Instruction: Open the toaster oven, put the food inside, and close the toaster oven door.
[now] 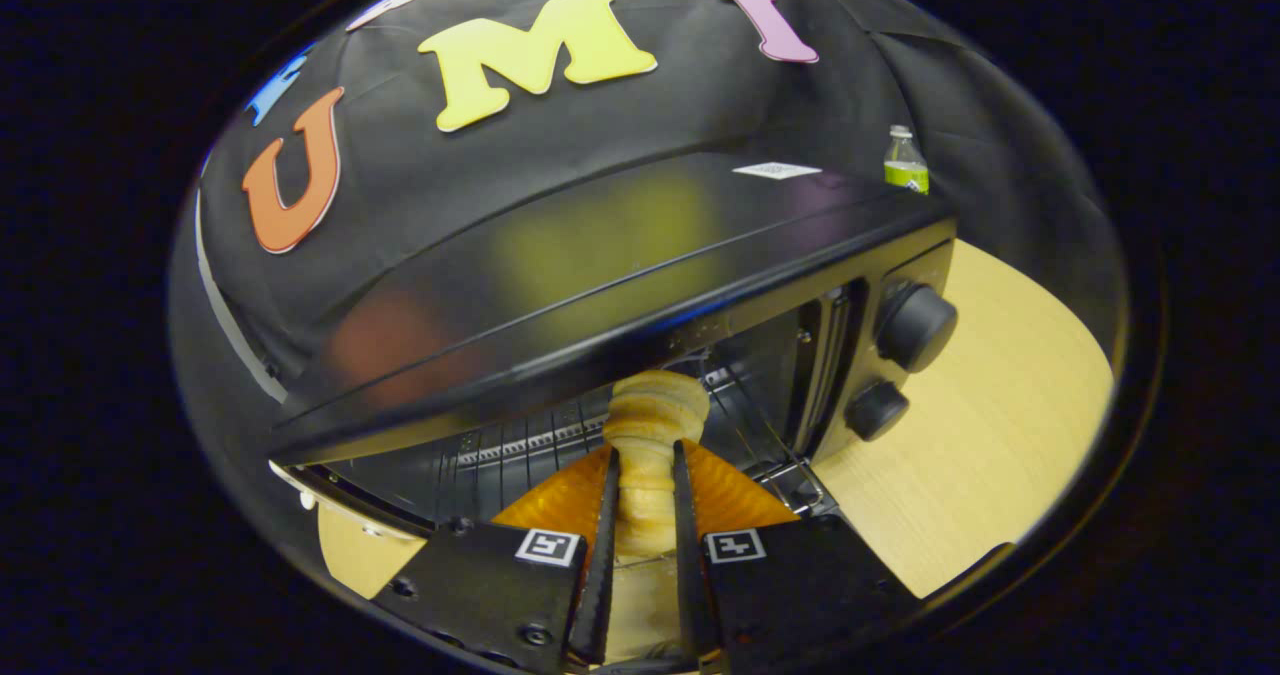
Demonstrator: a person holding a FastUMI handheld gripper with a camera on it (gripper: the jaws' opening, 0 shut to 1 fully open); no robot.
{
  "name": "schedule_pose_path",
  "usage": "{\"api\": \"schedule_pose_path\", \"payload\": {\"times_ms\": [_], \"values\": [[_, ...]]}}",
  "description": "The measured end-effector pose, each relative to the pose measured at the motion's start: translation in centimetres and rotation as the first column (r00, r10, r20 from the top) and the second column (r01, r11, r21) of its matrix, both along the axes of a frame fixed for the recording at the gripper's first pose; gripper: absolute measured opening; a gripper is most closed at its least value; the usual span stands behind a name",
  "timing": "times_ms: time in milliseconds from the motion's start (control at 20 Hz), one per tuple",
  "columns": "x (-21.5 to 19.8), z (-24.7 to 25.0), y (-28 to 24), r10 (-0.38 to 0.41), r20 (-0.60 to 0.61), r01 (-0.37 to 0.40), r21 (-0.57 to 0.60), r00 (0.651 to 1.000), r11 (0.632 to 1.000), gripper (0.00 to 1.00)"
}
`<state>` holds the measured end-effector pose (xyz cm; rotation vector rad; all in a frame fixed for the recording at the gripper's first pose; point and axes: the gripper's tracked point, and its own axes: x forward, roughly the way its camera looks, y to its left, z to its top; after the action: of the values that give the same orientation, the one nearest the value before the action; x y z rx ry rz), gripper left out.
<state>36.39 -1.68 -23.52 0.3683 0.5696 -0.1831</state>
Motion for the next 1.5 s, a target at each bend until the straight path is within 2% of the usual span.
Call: {"api": "schedule_pose_path", "payload": {"times_ms": [150, 350, 400, 550, 800, 1050, 1200, 1500], "values": [[0.4, -0.1, -0.1, -0.005, 0.009, 0.005, -0.018, 1.000, 1.000, 0.35], [-0.1, 0.2, 0.4, 0.017, 0.007, -0.017, -0.004, 1.000, 1.000, 0.54], [-0.3, 0.2, 0.5, 0.018, 0.002, -0.018, -0.004, 1.000, 1.000, 0.62], [-1.6, 0.9, 1.2, 0.034, 0.006, -0.034, 0.004, 0.999, 0.999, 0.67], [-6.5, 2.6, 2.3, 0.078, 0.026, -0.078, 0.000, 0.997, 0.997, 0.67], [-12.0, 4.3, 4.3, 0.208, 0.087, -0.196, -0.123, 0.974, 0.973, 0.67], [-15.2, 3.6, 4.9, 0.264, 0.069, -0.249, -0.174, 0.962, 0.953, 1.00], [-19.8, 1.4, 4.9, 0.297, 0.040, -0.285, -0.186, 0.954, 0.940, 1.00]]}}
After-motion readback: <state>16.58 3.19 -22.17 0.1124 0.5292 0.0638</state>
